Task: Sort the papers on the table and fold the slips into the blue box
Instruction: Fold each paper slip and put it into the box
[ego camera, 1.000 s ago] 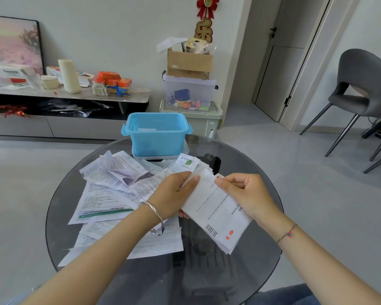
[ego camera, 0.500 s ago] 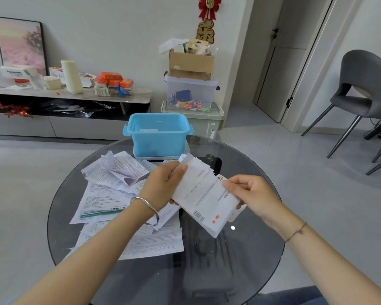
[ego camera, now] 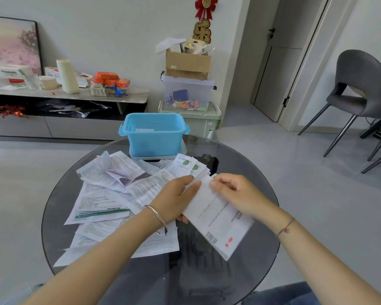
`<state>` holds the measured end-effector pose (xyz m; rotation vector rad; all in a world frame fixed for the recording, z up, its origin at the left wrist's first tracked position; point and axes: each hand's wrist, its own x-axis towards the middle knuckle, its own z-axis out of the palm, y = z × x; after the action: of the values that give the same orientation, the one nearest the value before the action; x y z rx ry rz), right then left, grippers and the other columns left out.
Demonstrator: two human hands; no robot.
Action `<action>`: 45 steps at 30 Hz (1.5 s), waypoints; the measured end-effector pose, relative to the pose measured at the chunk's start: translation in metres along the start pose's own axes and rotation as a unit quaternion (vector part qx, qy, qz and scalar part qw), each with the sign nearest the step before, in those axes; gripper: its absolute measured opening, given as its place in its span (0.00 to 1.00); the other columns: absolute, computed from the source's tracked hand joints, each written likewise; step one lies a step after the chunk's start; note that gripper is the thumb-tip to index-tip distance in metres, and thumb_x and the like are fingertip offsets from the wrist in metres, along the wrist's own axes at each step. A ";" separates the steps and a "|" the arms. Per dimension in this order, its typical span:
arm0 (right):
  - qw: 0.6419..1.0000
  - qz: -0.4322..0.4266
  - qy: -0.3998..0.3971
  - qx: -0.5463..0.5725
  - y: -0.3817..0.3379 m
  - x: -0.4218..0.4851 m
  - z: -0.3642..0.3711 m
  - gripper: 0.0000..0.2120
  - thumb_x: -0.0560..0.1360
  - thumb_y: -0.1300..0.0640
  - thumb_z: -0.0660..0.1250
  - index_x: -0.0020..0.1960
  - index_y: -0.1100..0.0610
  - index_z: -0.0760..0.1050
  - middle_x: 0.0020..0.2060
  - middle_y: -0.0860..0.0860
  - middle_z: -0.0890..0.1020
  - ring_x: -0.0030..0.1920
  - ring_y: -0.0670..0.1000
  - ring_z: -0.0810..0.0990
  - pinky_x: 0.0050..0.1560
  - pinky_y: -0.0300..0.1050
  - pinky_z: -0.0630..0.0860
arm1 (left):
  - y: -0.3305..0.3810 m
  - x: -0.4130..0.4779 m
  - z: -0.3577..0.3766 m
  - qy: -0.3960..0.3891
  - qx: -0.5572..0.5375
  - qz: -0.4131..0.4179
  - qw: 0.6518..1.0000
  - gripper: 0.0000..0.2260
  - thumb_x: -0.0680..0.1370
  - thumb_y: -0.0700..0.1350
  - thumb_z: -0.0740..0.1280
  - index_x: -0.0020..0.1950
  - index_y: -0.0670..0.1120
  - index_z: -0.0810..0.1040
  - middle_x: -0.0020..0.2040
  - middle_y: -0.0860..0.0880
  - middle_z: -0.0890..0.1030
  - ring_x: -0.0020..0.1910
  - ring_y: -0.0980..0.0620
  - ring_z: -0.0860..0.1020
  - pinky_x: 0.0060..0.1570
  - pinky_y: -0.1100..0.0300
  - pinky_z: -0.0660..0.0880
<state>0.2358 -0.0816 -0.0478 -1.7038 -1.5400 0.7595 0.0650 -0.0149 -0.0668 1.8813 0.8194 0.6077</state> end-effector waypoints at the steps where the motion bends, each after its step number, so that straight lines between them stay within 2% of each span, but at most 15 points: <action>1: 1.000 -0.016 -0.007 -0.002 -0.001 0.001 0.003 0.13 0.79 0.50 0.62 0.43 0.57 0.77 0.35 0.53 0.78 0.36 0.47 0.74 0.42 0.44 0.70 | 0.000 0.000 0.001 -0.008 0.007 0.015 1.000 0.13 0.82 0.49 0.58 0.42 0.43 0.71 0.28 0.50 0.76 0.23 0.52 0.74 0.22 0.61 0.69; 6: 0.997 -0.040 -0.063 0.009 -0.006 0.000 0.009 0.16 0.80 0.53 0.61 0.39 0.64 0.71 0.35 0.51 0.71 0.37 0.48 0.68 0.42 0.43 0.66 | 0.002 0.004 -0.010 0.003 0.055 0.075 0.996 0.16 0.82 0.50 0.58 0.35 0.46 0.67 0.31 0.50 0.67 0.31 0.55 0.65 0.31 0.63 0.62; 11: 0.994 -0.018 -0.075 0.076 -0.006 0.000 0.003 0.15 0.81 0.56 0.60 0.45 0.68 0.73 0.39 0.51 0.76 0.41 0.46 0.74 0.46 0.39 0.71 | 0.003 0.006 -0.018 0.043 -0.027 0.057 0.997 0.15 0.82 0.46 0.59 0.37 0.40 0.69 0.34 0.49 0.68 0.33 0.55 0.66 0.33 0.64 0.64; 15: 0.991 0.019 -0.088 0.100 0.000 -0.004 -0.014 0.14 0.81 0.58 0.59 0.39 0.55 0.77 0.37 0.47 0.80 0.37 0.46 0.79 0.39 0.38 0.75 | -0.001 0.010 -0.036 0.104 -0.048 0.019 0.993 0.15 0.82 0.49 0.59 0.36 0.46 0.68 0.33 0.52 0.69 0.32 0.55 0.68 0.35 0.64 0.66; 17: 0.991 0.024 -0.085 0.100 0.002 -0.006 -0.021 0.16 0.81 0.58 0.58 0.38 0.52 0.77 0.34 0.48 0.81 0.35 0.49 0.78 0.36 0.40 0.77 | -0.004 0.011 -0.039 0.117 -0.063 -0.003 0.991 0.14 0.82 0.49 0.59 0.39 0.44 0.70 0.35 0.49 0.70 0.34 0.53 0.69 0.37 0.61 0.67; 22: 0.990 0.039 -0.009 0.133 0.006 -0.007 -0.030 0.14 0.82 0.58 0.55 0.40 0.61 0.72 0.32 0.55 0.81 0.31 0.54 0.76 0.36 0.44 0.75 | -0.008 0.015 -0.042 0.213 -0.076 -0.033 0.973 0.15 0.82 0.49 0.58 0.37 0.45 0.68 0.34 0.49 0.69 0.34 0.54 0.68 0.34 0.64 0.65; 25: 0.978 0.084 0.051 0.183 0.007 -0.005 -0.024 0.14 0.80 0.47 0.59 0.52 0.57 0.75 0.44 0.55 0.84 0.40 0.54 0.82 0.41 0.48 0.79 | -0.010 0.016 -0.041 0.271 -0.108 -0.071 0.954 0.13 0.82 0.50 0.57 0.41 0.47 0.73 0.37 0.51 0.73 0.36 0.55 0.71 0.33 0.66 0.67; 28: 0.951 0.149 -0.015 0.271 0.002 -0.004 -0.010 0.28 0.69 0.36 0.65 0.63 0.52 0.72 0.55 0.55 0.82 0.50 0.56 0.84 0.47 0.52 0.81 | -0.009 0.017 -0.031 0.286 -0.164 -0.120 0.937 0.11 0.82 0.51 0.58 0.47 0.46 0.73 0.41 0.50 0.76 0.37 0.54 0.73 0.34 0.62 0.68; 30: 0.938 0.151 -0.024 0.310 -0.003 -0.005 0.001 0.27 0.69 0.40 0.68 0.65 0.51 0.71 0.56 0.53 0.82 0.51 0.56 0.83 0.48 0.51 0.80 | -0.009 0.016 -0.021 0.273 -0.179 -0.123 0.937 0.09 0.81 0.50 0.61 0.45 0.46 0.71 0.40 0.48 0.77 0.35 0.53 0.73 0.33 0.61 0.69; 33: 0.937 0.146 0.085 0.306 -0.007 -0.001 0.005 0.21 0.73 0.55 0.71 0.64 0.53 0.72 0.55 0.52 0.82 0.47 0.51 0.83 0.42 0.45 0.78 | -0.002 0.010 -0.014 0.203 -0.219 -0.104 0.949 0.08 0.78 0.46 0.67 0.45 0.44 0.70 0.35 0.48 0.80 0.30 0.55 0.77 0.28 0.65 0.74; 35: 0.935 0.148 0.142 0.290 -0.008 0.001 -0.005 0.18 0.73 0.61 0.70 0.62 0.53 0.72 0.52 0.52 0.83 0.43 0.51 0.82 0.37 0.43 0.76 | 0.001 0.006 -0.023 0.103 -0.250 -0.109 0.957 0.09 0.75 0.42 0.71 0.48 0.41 0.72 0.40 0.46 0.84 0.37 0.52 0.83 0.36 0.61 0.81; 37: 0.951 0.128 0.112 0.259 -0.008 -0.001 -0.014 0.19 0.73 0.63 0.70 0.62 0.53 0.71 0.48 0.51 0.85 0.41 0.52 0.83 0.37 0.44 0.76 | 0.004 0.001 -0.034 -0.029 -0.193 -0.118 0.974 0.12 0.73 0.42 0.73 0.52 0.39 0.75 0.47 0.43 0.85 0.45 0.49 0.84 0.43 0.57 0.82; 39: 0.972 0.101 0.041 0.208 -0.010 -0.005 -0.016 0.20 0.73 0.64 0.70 0.62 0.51 0.71 0.47 0.52 0.85 0.44 0.53 0.84 0.40 0.46 0.78 | 0.004 -0.004 -0.037 -0.097 -0.106 -0.119 0.982 0.12 0.74 0.47 0.72 0.53 0.41 0.79 0.49 0.44 0.84 0.47 0.49 0.84 0.44 0.57 0.81; 41: 0.984 0.070 0.016 0.161 -0.012 -0.009 -0.011 0.21 0.74 0.62 0.70 0.63 0.47 0.70 0.45 0.51 0.86 0.44 0.52 0.85 0.41 0.45 0.79 | 0.006 -0.006 -0.036 -0.088 -0.060 -0.107 0.989 0.11 0.75 0.50 0.70 0.50 0.44 0.81 0.45 0.46 0.85 0.43 0.53 0.83 0.39 0.61 0.80; 45: 0.988 -0.002 0.142 0.064 -0.006 -0.009 -0.007 0.20 0.79 0.52 0.62 0.67 0.35 0.65 0.40 0.45 0.84 0.40 0.43 0.82 0.44 0.38 0.79 | 0.004 -0.001 -0.033 0.076 -0.147 -0.095 0.982 0.07 0.77 0.45 0.68 0.47 0.41 0.77 0.39 0.46 0.80 0.32 0.58 0.80 0.30 0.65 0.77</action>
<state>0.2370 -0.0906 -0.0395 -1.6329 -1.2719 0.5722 0.0424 0.0018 -0.0493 1.4843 0.9417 0.7167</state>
